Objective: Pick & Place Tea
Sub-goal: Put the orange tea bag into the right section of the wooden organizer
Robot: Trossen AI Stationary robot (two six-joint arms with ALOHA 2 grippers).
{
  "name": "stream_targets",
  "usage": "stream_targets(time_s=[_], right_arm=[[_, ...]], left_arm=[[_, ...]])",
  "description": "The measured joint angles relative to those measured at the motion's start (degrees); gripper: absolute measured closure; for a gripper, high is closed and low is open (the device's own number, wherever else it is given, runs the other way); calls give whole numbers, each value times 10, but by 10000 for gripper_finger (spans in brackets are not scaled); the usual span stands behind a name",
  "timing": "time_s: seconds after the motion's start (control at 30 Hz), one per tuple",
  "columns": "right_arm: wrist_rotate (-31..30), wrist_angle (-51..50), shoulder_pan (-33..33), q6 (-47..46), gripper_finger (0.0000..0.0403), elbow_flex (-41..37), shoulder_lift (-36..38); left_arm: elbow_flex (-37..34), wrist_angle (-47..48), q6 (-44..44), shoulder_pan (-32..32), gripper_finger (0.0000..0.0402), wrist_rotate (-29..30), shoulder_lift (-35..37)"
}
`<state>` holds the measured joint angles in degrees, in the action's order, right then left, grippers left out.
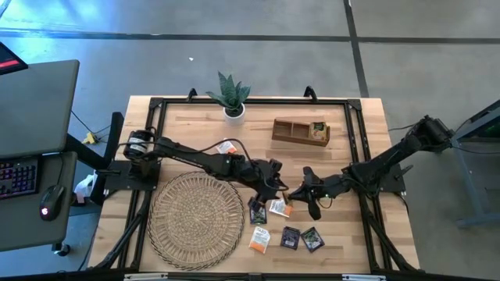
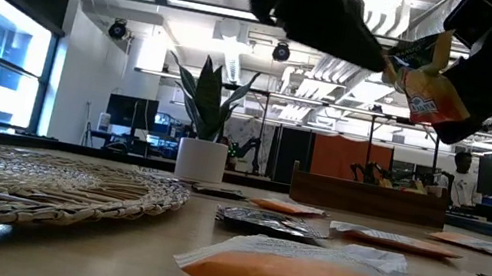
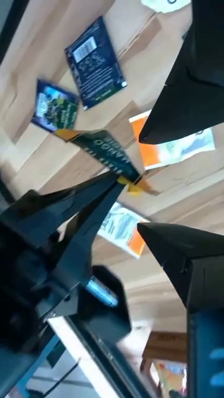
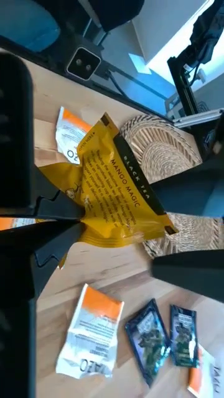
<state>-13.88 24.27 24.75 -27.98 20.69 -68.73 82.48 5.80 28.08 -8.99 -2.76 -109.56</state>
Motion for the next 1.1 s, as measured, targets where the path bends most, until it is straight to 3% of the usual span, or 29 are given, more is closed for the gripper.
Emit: stream_targets(time_s=[0.17, 0.43, 0.67, 0.93, 1.1], right_arm=[[-19, 5, 0, 10, 395, 0, 0], [-24, 5, 0, 15, 396, 0, 0], [-51, 5, 0, 15, 365, 0, 0], [-77, 8, 0, 16, 319, 0, 0], [-101, 45, 0, 89, 309, 0, 0]], left_arm=[[0, 3, 0, 0, 222, -19, 0], [0, 0, 0, 0, 321, -22, 0], [0, 0, 0, 0, 392, -21, 0], [0, 0, -46, 0, 400, -24, 0], [0, 17, -93, 0, 401, -24, 0]])
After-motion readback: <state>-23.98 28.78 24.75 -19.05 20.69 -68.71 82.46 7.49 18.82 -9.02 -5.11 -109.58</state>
